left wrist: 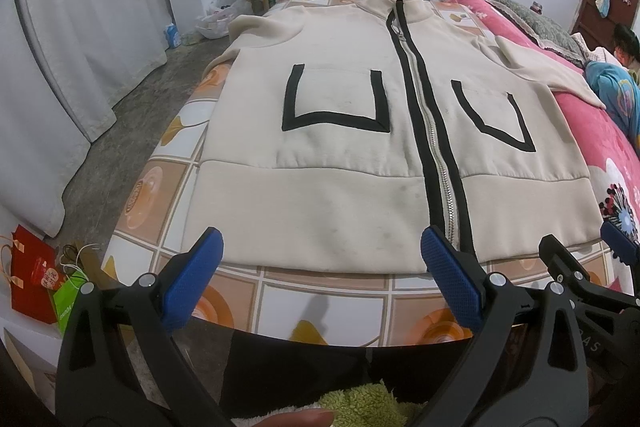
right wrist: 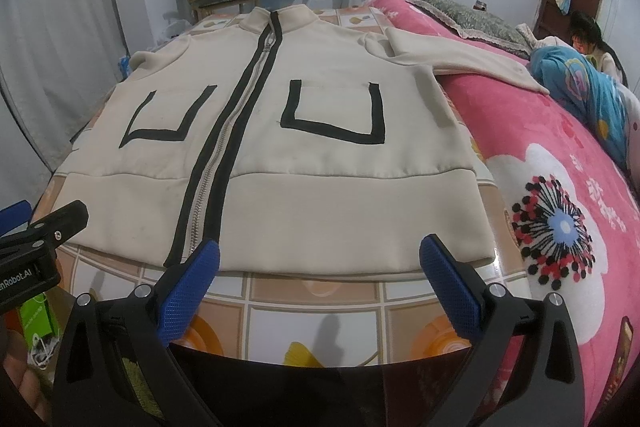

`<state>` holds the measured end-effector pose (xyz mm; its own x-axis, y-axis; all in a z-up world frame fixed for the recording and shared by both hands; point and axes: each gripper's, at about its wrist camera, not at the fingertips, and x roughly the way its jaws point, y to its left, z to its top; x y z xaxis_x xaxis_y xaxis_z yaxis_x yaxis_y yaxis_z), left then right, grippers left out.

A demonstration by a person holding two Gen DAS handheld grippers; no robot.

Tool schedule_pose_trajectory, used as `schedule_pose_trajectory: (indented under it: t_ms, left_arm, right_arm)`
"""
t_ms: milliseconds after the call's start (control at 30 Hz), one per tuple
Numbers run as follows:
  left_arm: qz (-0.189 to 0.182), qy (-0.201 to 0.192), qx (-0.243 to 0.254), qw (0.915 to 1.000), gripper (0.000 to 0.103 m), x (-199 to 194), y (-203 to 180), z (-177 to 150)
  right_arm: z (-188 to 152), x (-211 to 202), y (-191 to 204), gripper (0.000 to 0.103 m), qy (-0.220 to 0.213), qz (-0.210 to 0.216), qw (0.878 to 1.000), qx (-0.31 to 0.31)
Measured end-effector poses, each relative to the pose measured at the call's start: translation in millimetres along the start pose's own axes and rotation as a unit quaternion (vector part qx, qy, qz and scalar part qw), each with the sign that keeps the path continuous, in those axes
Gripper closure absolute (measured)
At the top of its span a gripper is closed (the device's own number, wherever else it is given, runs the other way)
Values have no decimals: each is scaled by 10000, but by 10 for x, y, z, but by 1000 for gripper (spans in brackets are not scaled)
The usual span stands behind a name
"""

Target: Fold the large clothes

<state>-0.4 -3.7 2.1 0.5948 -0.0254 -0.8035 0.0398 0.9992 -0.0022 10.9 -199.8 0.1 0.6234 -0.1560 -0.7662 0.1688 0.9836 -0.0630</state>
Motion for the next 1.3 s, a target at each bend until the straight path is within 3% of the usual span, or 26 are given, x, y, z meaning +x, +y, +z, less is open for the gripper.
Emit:
schedule_pose_trajectory:
  t_ms: [833,1300]
  left_arm:
    - [14,28,-19,10000,7,13,28,19]
    - [45,232,65,9997,7,348,173,18]
  right_arm:
    - [12,-6,-8,5,-2,-24,10000,-14]
    - [36,218,-187,5,179,-205,9995,139]
